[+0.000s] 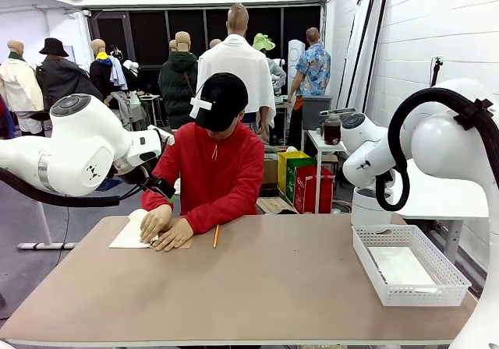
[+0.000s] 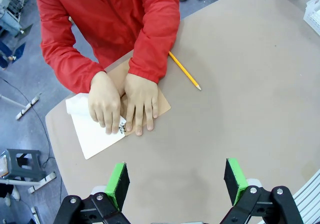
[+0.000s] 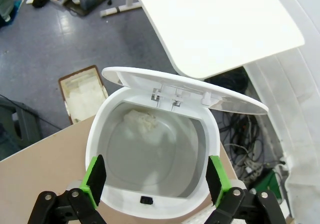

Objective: Sort the paper based on its condition.
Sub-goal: If a person hands you a paper, place it in the Organizing basket , and if it's crumpled, put it in the Trash can.

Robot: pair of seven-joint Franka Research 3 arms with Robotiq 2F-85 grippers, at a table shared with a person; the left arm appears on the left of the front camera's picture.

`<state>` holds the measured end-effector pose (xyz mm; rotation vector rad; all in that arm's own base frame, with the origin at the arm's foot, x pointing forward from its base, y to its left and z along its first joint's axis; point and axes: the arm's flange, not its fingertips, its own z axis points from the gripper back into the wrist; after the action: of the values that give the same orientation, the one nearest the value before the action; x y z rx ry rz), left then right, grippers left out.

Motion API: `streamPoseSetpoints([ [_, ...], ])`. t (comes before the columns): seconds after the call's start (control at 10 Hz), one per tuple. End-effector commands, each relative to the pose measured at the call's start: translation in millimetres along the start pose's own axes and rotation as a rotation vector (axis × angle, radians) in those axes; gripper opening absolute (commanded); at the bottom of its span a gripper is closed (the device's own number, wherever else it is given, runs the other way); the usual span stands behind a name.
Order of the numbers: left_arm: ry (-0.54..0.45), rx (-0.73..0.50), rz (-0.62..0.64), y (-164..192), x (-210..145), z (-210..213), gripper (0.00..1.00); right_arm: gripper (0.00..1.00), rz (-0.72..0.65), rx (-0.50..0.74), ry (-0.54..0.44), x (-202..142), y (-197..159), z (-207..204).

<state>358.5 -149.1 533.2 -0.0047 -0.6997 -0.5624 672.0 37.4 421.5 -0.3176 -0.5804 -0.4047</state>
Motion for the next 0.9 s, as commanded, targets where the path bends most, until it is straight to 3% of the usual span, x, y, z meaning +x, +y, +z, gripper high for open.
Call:
streamPoseSetpoints([
  [0.0,0.003,-0.001,-0.003,0.0,-1.1,-0.6,1.0,1.0,0.002,-0.003,-0.002,-0.1,-0.1,-0.1],
  [0.3,0.003,-0.001,-0.003,0.0,-1.1,-0.6,1.0,1.0,0.0,0.0,0.0,0.0,0.0,0.0],
  [0.8,0.003,-0.001,-0.003,0.0,-1.1,-0.6,1.0,1.0,0.076,0.185,-0.08,1.0,28.6,53.7],
])
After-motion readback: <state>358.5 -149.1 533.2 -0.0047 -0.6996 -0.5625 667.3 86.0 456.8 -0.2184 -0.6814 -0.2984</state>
